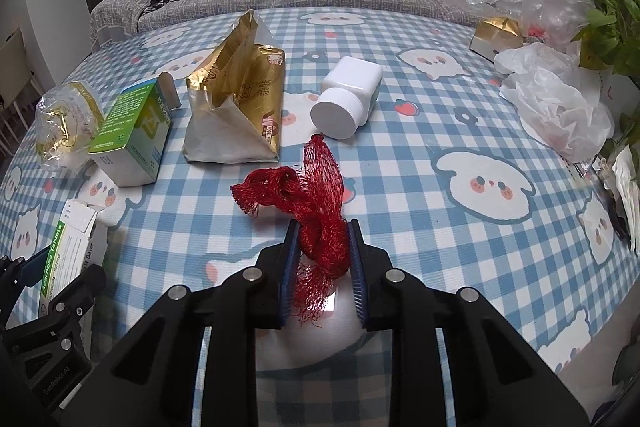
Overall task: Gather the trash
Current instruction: 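Grasp the Acarbose Tablets box with the left tool while the right tool grasps the red mesh net, then carry the Acarbose box and the red net over the black bin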
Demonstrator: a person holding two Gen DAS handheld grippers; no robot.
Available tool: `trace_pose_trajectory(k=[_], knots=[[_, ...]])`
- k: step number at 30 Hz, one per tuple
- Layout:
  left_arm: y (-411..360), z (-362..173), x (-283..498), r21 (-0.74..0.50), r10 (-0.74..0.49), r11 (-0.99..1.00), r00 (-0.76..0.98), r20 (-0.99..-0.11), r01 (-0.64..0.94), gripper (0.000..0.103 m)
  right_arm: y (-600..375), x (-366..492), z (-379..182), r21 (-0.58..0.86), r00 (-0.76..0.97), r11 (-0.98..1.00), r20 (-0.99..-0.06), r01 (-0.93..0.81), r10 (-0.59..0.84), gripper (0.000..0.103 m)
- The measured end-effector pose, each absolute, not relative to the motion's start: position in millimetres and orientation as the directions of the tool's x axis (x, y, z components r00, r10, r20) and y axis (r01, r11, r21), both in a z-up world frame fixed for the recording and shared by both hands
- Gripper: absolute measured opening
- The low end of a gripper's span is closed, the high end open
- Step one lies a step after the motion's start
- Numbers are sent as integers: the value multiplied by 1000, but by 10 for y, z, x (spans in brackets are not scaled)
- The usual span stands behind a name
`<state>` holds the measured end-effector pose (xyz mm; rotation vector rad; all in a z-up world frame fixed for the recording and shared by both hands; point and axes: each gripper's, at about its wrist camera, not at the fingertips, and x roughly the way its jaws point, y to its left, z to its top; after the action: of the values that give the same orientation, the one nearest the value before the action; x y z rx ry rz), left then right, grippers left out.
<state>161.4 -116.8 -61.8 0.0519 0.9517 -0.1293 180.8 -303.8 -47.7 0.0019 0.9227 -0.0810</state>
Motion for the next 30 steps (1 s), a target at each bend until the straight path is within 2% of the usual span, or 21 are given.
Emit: trace_pose_trajectory(k=[30], knots=[[-932,-299,916,-5,-64,995,613,-788,98,60,-2864,972,-170,-27,640,998,-767,49,-52,22]])
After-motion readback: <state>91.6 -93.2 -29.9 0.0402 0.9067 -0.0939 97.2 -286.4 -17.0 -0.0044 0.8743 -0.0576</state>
